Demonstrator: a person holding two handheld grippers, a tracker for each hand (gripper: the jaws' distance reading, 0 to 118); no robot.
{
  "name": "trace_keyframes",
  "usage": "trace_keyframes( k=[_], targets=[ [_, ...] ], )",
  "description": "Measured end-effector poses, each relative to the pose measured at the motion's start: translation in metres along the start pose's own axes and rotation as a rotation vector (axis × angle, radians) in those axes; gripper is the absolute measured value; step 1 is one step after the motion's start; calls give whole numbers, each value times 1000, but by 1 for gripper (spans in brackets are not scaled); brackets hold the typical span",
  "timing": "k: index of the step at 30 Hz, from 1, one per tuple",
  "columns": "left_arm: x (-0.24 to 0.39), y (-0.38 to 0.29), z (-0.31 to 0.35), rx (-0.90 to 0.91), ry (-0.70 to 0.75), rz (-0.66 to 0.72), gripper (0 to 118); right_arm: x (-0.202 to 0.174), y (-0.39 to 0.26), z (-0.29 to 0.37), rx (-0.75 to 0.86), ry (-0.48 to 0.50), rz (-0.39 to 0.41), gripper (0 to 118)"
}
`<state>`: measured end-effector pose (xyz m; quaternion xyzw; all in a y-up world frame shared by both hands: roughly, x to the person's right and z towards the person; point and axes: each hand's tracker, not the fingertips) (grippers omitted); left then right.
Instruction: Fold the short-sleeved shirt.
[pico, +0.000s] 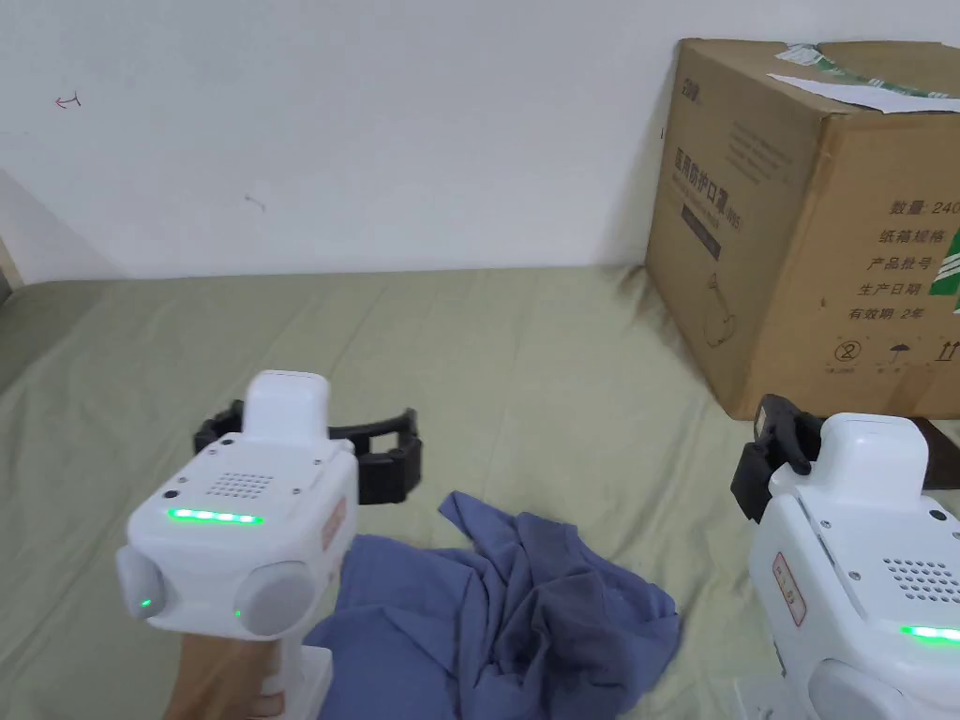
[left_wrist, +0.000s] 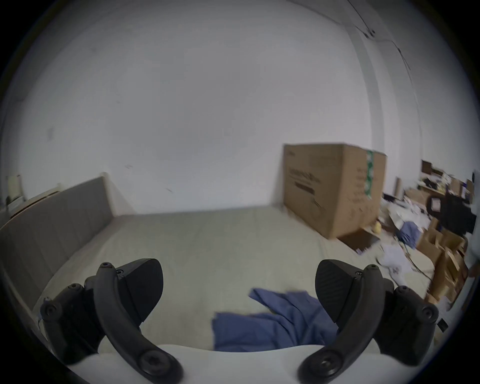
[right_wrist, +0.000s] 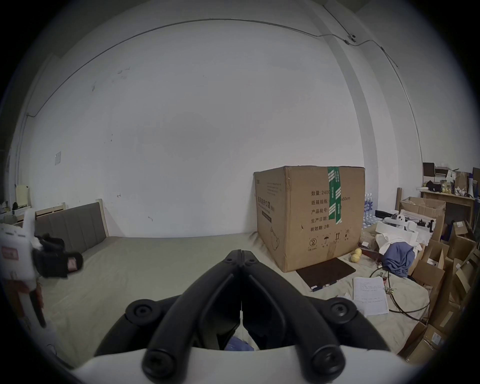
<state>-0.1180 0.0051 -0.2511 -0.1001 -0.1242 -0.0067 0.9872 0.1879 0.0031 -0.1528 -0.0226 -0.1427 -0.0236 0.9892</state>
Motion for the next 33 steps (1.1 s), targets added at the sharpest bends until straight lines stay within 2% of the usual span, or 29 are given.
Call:
trace_keyframes(
  k=[2,4,5,6,7,11,16,20,22,24,29,30,32,33],
  targets=[
    [-15,-1,8,58,46,26,104,-1,1,-1,6,7,13,0],
    [-25,-5,13,88,81,28,73,-3,1,-1,10,13,20,0],
    [-30,-9,14,97,91,20,51,-4,2,0,13,18,24,0],
    [-33,-11,15,99,91,19,9,-3,1,-1,14,21,27,0],
    [-37,-13,16,98,73,15,0,-4,2,-1,16,24,31,0],
    [-35,-18,14,77,66,-22,0,-6,1,-2,17,39,35,0],
    [-33,-18,14,40,72,4,0,-5,-1,-2,12,41,41,0],
    [-43,-27,-2,-220,18,96,0,-4,-7,-3,-1,40,32,0],
    [-49,-52,-9,-304,-24,144,0,-3,-12,-4,-14,40,30,0],
    [-47,-76,-14,-400,5,142,0,-3,-17,-5,-27,42,33,0],
    [-50,-140,-16,-624,-12,243,2,0,-29,-10,-74,48,40,0],
    [-49,-152,-17,-680,-7,252,22,1,-32,-11,-84,51,36,0],
    [-48,-169,-20,-775,-4,258,87,2,-36,-13,-97,54,30,0],
    [-45,-177,-20,-811,10,266,112,3,-38,-14,-104,55,29,0]
  ],
)
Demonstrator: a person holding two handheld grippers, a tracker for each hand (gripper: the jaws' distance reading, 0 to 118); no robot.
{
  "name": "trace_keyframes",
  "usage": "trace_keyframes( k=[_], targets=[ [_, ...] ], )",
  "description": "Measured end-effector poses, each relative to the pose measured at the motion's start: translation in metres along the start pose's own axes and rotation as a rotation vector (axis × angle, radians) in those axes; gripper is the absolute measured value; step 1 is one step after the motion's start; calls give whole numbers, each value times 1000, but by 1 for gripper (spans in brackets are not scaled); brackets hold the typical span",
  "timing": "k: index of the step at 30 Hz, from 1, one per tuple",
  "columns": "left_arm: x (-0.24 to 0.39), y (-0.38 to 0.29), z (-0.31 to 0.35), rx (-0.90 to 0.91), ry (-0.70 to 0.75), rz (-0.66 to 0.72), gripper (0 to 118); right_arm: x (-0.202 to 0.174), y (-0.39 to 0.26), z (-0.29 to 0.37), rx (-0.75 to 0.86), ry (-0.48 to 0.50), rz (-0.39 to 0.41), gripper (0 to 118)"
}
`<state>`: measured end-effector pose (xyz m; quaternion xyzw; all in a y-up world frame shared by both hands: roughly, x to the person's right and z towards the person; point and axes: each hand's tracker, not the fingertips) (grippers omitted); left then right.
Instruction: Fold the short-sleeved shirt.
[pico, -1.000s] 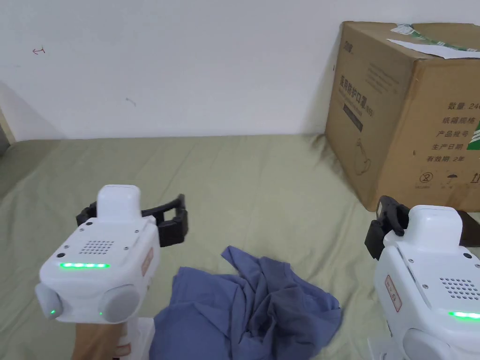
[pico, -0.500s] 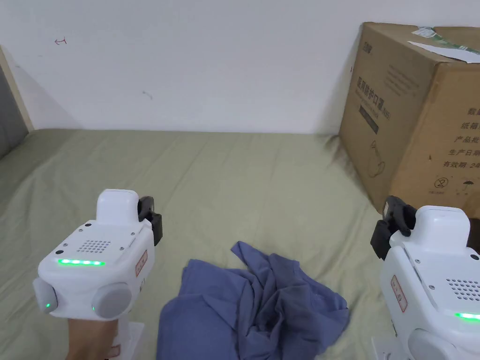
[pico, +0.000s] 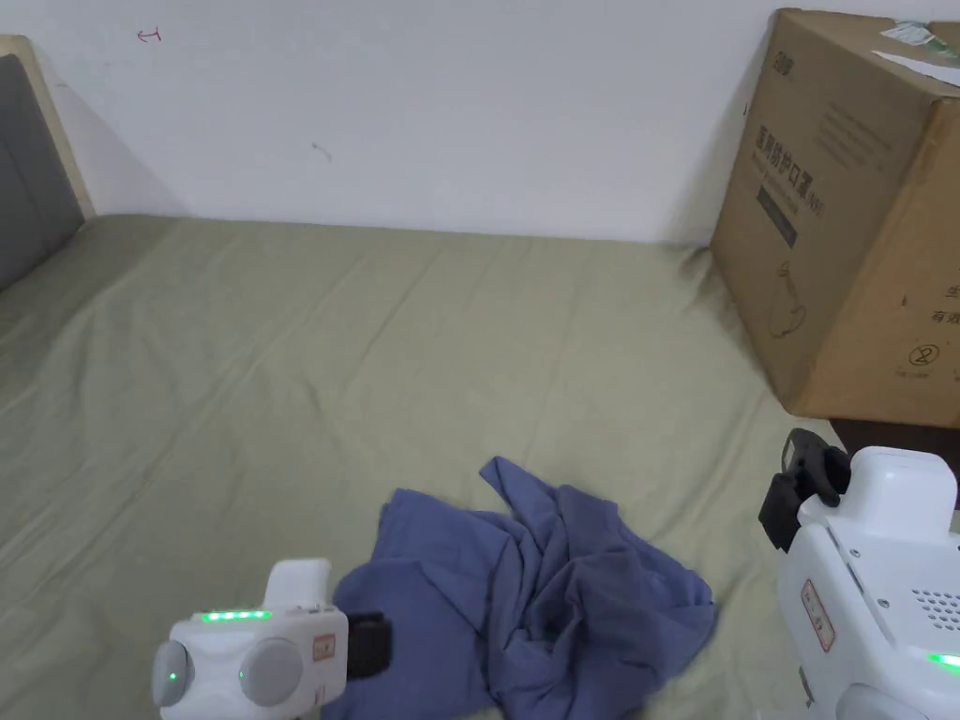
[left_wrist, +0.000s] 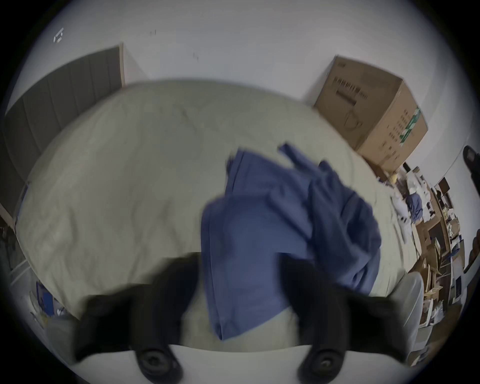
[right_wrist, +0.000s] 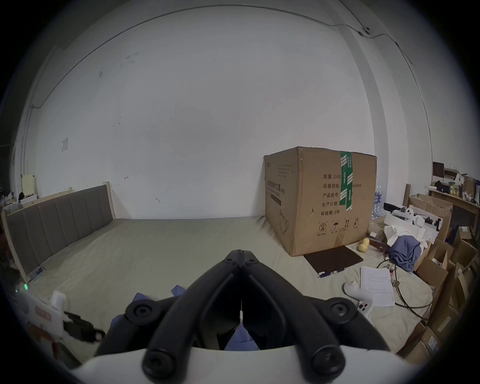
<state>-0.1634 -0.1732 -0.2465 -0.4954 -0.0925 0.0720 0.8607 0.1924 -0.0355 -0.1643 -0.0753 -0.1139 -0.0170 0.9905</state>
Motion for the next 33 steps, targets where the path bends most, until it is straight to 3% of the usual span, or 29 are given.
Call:
trace_keyframes(
  k=[8,10,12,14,16,20,22,23,24,25,31,33],
  targets=[
    [16,-19,-24,-2,84,6,110,4,-13,-9,-49,11,2,0],
    [23,-25,-35,-29,93,-22,84,7,-16,-12,-55,11,-2,0],
    [29,-32,-53,-94,126,-51,45,10,-19,-16,-65,13,-7,0],
    [36,-36,-50,-27,157,-95,39,12,-21,-19,-78,8,-4,0],
    [39,-32,-45,-27,76,-69,1,16,-26,-26,-99,5,-1,0],
    [32,-17,-30,5,13,16,1,22,-39,-56,-241,2,-25,3],
    [29,-9,-10,73,-30,27,1,24,-50,-78,-347,-2,-27,40],
    [28,-4,-1,103,-42,28,1,25,-57,-91,-399,4,-33,63],
    [26,1,8,135,-58,26,1,26,-66,-106,-453,4,-43,94],
    [25,5,14,145,-83,24,1,25,-74,-119,-506,4,-46,104],
    [27,15,15,141,-85,-36,1,22,-130,-196,-779,24,-30,107],
    [26,14,9,133,-83,-39,1,18,-148,-212,-857,41,2,100]
  ],
)
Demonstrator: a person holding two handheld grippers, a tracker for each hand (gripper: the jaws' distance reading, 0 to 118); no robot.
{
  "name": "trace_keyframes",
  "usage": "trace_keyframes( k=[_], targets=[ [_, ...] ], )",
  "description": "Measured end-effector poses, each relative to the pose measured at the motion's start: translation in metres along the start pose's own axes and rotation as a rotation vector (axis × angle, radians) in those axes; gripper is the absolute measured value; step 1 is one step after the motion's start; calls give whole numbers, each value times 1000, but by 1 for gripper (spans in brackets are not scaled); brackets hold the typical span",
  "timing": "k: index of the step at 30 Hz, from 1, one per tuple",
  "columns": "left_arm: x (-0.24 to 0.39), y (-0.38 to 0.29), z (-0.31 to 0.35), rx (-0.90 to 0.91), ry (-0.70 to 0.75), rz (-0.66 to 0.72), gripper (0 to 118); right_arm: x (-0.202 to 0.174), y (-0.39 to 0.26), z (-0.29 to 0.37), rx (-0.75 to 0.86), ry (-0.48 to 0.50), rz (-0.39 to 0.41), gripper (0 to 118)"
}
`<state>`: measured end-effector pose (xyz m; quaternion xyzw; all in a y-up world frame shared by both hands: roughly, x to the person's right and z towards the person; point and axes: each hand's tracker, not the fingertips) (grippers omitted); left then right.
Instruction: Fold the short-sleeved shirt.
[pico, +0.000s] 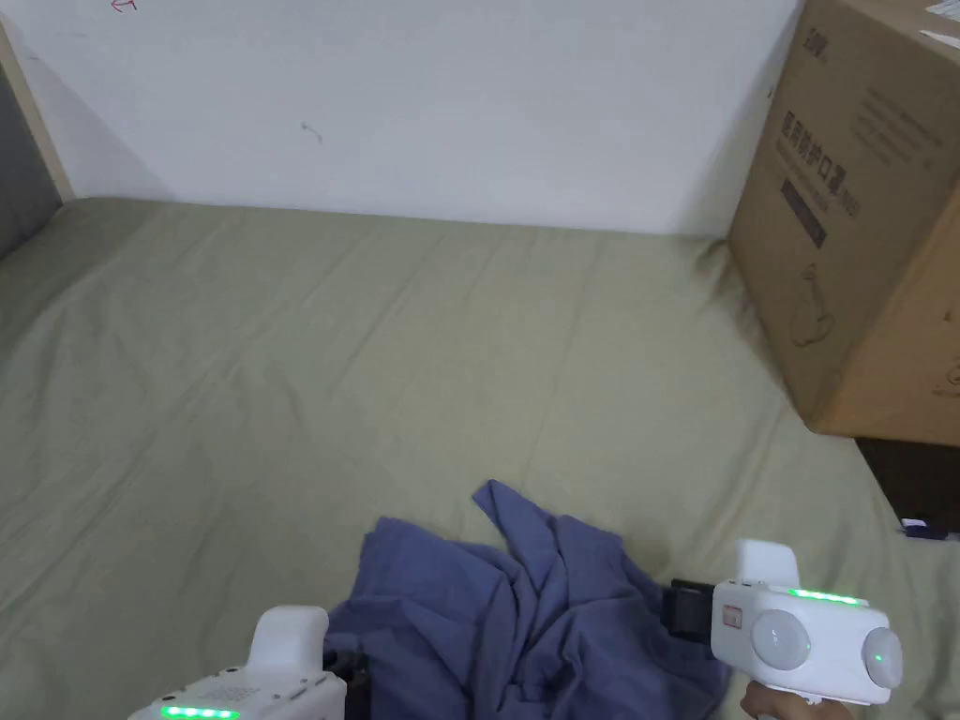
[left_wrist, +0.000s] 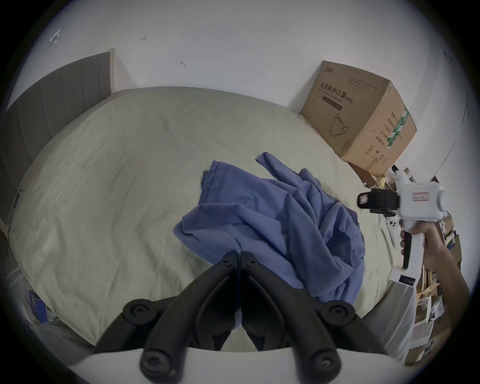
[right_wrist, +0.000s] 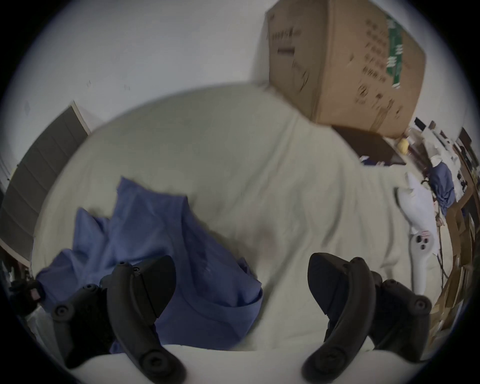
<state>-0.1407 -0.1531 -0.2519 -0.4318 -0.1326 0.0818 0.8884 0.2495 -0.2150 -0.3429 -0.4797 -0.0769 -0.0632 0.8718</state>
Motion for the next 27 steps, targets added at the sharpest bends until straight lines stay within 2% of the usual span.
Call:
trace_keyframes(
  k=[1,3,7,8,9,12,18,23,27],
  targets=[
    [-1,0,-2,-5,2,6,1,-3,-2,-11,-30,-4,27,91],
    [-2,-1,-5,-10,16,8,1,-7,-6,-27,-64,-25,59,66],
    [-7,-3,-8,-20,16,22,1,-8,-14,-27,-45,-17,31,58],
    [-8,-3,-8,-20,14,29,1,-9,-15,-21,-32,2,22,46],
    [-10,-4,-8,-18,12,39,1,-9,-16,-14,-17,20,30,10],
    [-13,-3,-7,-19,1,58,1,-8,-14,7,20,34,80,8],
    [-19,18,14,50,-56,104,1,8,7,83,214,43,82,8],
    [-30,69,48,192,-35,76,1,18,47,159,415,61,77,8],
    [-54,135,81,313,14,74,1,19,89,207,551,84,50,8]
  ],
)
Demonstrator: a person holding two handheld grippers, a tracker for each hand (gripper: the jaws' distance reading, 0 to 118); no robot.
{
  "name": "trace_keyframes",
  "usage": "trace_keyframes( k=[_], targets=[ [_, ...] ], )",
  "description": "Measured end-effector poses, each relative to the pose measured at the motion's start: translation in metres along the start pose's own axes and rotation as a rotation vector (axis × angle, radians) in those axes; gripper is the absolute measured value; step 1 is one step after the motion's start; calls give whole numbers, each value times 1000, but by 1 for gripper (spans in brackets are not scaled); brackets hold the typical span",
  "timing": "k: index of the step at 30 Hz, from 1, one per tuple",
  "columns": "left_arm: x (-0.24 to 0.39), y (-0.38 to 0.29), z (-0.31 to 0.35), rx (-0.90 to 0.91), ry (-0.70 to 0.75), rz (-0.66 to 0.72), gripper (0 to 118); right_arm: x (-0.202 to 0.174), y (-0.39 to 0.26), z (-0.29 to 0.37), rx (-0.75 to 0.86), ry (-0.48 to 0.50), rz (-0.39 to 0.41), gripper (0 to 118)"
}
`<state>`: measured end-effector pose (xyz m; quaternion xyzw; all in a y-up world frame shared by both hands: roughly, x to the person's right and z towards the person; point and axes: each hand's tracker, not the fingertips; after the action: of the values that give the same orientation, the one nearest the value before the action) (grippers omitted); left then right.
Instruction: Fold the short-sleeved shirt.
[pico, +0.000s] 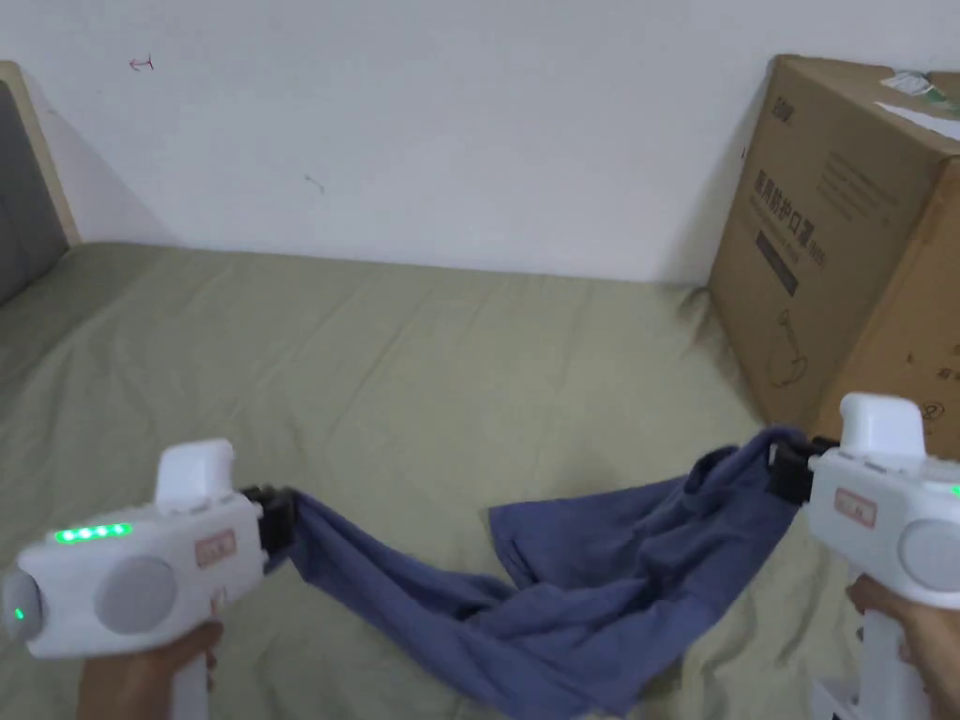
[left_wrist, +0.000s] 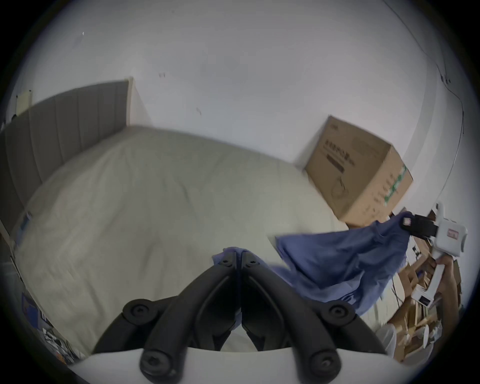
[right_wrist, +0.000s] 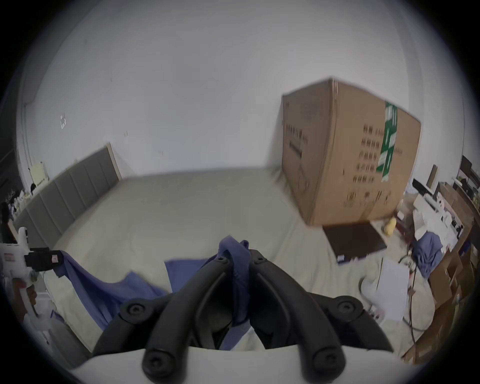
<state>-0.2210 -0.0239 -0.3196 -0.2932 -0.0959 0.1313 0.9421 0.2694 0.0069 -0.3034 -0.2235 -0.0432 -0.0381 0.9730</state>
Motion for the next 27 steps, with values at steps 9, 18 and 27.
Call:
trace_keyframes(
  k=[9,18,27],
  targets=[
    [-6,155,13,228,154,-139,1,-31,105,-9,166,-39,-4,8],
    [-29,254,-31,296,261,-140,1,-58,162,-59,250,-63,-25,8],
    [-70,267,-99,280,293,-84,1,-70,150,-125,216,-70,-64,8]
  ],
)
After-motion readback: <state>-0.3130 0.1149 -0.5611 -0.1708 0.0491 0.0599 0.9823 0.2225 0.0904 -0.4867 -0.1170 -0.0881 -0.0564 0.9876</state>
